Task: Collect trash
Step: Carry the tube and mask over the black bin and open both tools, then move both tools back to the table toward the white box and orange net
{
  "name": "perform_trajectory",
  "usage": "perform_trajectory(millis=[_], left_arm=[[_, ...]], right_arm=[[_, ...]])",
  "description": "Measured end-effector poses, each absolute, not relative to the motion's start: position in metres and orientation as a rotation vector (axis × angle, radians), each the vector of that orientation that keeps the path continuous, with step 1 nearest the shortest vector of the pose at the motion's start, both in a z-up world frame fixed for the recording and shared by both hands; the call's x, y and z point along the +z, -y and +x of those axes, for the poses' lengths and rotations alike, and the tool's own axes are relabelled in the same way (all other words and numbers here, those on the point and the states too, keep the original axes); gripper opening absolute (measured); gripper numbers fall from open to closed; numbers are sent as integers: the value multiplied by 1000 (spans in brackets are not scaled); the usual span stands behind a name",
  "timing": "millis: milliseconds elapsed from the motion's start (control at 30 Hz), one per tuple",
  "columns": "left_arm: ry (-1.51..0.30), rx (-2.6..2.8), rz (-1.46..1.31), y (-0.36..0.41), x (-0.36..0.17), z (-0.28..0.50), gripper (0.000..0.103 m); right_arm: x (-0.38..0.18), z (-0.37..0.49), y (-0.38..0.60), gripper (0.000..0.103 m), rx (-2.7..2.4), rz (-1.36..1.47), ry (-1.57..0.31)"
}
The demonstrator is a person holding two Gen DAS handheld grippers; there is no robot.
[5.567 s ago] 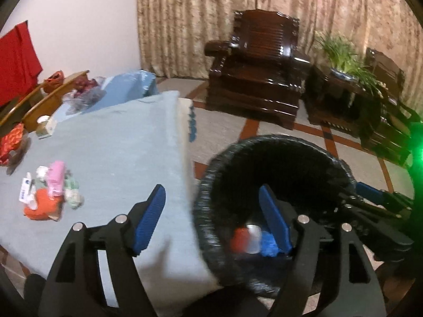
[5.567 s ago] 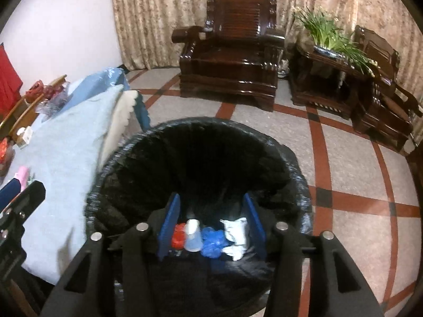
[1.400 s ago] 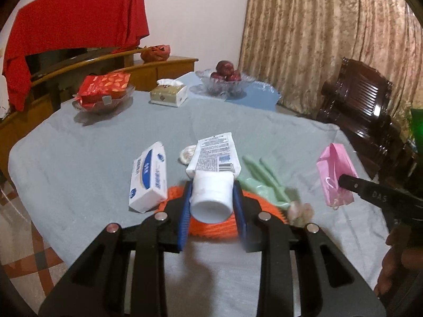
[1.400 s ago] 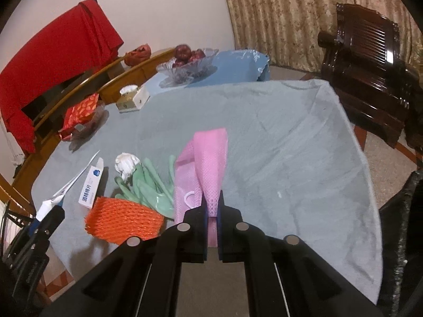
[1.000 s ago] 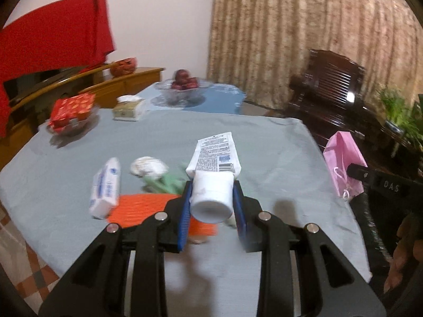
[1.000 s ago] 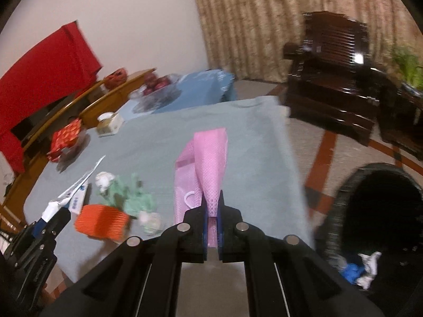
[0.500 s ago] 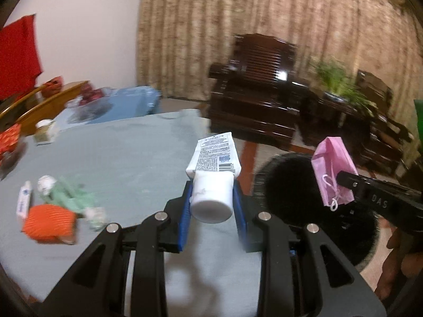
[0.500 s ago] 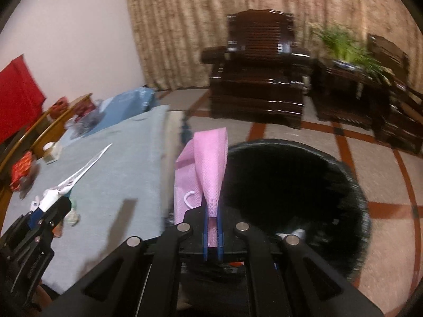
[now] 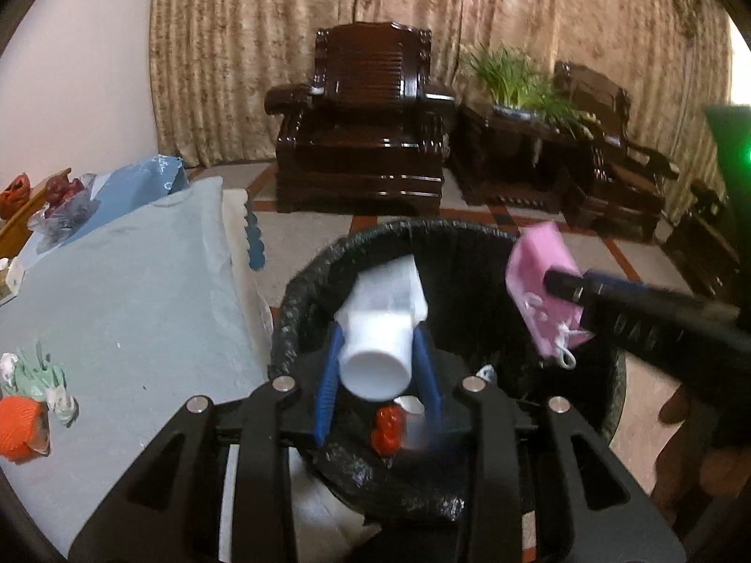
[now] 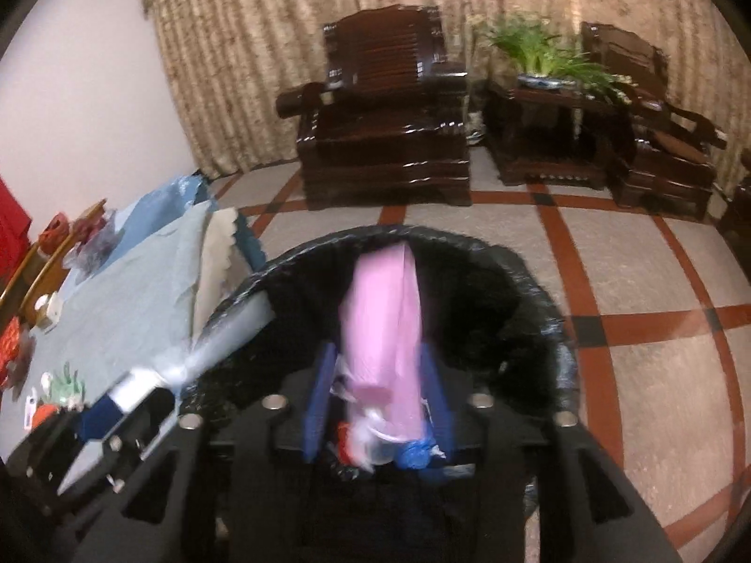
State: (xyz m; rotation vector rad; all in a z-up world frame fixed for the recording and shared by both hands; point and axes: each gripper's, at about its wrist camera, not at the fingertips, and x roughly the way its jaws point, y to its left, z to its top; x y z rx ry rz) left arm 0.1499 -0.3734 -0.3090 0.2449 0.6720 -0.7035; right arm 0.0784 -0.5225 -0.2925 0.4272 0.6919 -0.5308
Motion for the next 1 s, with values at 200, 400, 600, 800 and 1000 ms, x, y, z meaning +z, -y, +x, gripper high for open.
perform_trajectory(millis=[200, 400, 600, 800, 1000], left_arm=[[-668, -656, 253, 356, -313, 153, 46], [-662, -541, 201, 312, -297, 175, 47], [-651, -444, 147, 265, -276, 191, 47], [-632, -365, 118, 220, -262, 195, 47], [-614, -284, 100, 162, -253, 196, 51]], right_arm=[[-292, 80, 517, 39, -511, 432, -695], [-283, 87, 501, 39, -483, 419, -683], [-272, 98, 469, 39, -437, 379, -681], [-264, 111, 434, 39, -386, 356, -684], [-260, 132, 387, 39, -301, 317, -696]])
